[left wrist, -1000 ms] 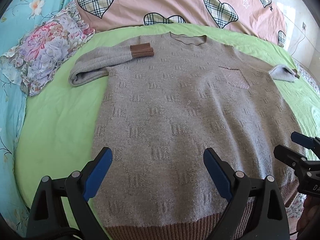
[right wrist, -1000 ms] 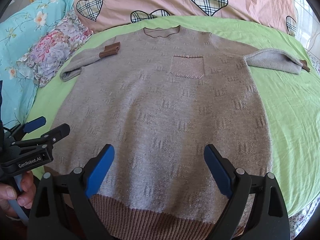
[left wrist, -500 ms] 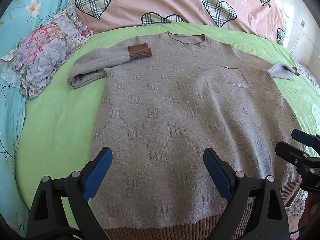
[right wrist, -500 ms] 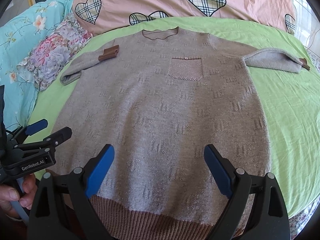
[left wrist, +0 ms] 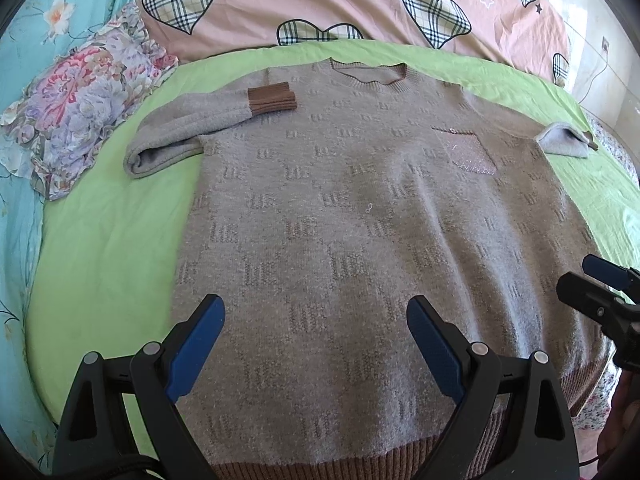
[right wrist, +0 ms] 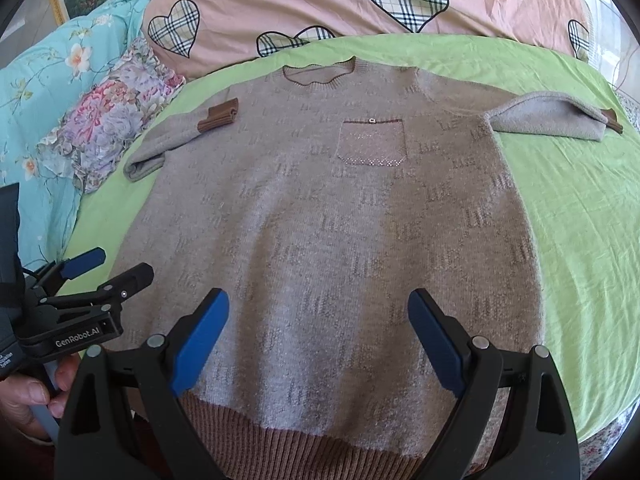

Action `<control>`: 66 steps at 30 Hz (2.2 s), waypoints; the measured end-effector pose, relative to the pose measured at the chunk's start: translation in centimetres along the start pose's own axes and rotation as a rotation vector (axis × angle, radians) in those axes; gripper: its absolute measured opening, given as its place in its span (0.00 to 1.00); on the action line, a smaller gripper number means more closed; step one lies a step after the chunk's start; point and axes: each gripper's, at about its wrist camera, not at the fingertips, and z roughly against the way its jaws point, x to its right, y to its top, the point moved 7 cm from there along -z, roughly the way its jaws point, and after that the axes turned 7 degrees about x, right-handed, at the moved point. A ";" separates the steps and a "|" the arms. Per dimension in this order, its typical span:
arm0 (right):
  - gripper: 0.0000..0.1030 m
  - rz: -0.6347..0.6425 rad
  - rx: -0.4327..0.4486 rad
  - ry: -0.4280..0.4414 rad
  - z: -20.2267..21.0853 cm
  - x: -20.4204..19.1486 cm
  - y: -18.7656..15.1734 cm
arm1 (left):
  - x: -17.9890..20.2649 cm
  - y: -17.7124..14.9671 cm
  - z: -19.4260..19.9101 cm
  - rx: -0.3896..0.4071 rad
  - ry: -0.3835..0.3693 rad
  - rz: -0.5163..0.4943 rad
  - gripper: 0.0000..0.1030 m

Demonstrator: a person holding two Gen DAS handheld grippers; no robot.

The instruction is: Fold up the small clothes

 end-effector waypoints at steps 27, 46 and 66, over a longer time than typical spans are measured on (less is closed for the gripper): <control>0.46 -0.606 0.240 -0.214 1.6 34.7 16.1 | -1.0 11.8 -6.9 0.027 0.040 0.053 0.90; 0.06 -0.698 0.261 -0.241 -5.4 46.6 20.8 | 1.2 10.8 -11.6 -0.080 0.024 0.040 0.90; 0.06 -0.213 -0.050 0.614 -16.2 -1.2 20.5 | -5.9 9.1 -8.9 -0.040 -0.136 0.282 0.90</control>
